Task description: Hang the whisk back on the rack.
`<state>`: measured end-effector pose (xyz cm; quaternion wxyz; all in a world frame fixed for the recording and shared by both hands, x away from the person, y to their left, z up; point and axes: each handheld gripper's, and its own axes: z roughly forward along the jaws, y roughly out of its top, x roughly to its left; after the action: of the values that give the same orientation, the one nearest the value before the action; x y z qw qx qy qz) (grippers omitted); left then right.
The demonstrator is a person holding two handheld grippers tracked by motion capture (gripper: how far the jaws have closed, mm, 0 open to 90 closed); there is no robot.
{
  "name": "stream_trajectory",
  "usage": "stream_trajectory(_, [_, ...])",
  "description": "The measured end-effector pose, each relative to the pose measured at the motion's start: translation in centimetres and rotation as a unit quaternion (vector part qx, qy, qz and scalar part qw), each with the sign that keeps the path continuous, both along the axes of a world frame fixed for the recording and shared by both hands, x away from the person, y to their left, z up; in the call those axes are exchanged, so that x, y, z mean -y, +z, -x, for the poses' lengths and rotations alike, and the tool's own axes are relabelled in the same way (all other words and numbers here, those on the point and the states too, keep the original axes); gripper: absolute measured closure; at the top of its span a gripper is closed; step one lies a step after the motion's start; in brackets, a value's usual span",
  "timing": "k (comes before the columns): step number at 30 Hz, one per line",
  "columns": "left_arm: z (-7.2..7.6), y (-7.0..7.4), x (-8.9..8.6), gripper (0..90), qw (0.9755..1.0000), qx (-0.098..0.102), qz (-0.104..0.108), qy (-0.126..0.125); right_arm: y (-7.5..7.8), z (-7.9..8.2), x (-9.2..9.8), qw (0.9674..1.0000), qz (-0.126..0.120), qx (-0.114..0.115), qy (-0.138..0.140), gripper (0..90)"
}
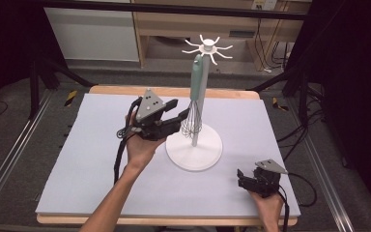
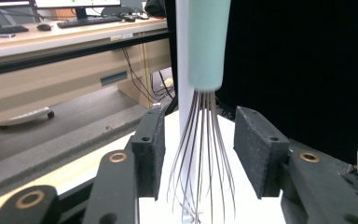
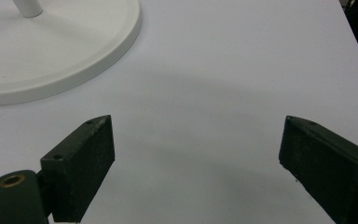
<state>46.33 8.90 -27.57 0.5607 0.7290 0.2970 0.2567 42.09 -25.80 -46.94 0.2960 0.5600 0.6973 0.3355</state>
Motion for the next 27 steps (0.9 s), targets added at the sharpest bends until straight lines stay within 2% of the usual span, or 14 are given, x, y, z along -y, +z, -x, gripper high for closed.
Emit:
stream_trajectory(8, [1.0, -2.8, -2.0, 45.8, 0.9997, -0.018, -0.011, 0.009, -0.1, 0.0, 0.0, 1.0000, 0.001, -0.002, -0.001, 10.8])
stream_trajectory(13, [1.3, -4.7, -3.3, 43.1, 0.9990, -0.043, -0.008, 0.015, -0.1, 0.0, 0.0, 1.0000, 0.002, -0.003, -0.003, 10.8])
stream_trajectory(19, [1.6, -6.7, -4.6, 40.9, 0.9980, -0.058, -0.012, 0.020, -0.1, 0.1, 0.0, 1.0000, 0.002, -0.003, -0.002, 10.8])
stream_trajectory(27, [1.9, -10.1, -6.9, 39.4, 0.9945, -0.093, -0.027, 0.039, -0.2, 0.1, 0.0, 1.0000, 0.003, -0.004, -0.003, 10.8])
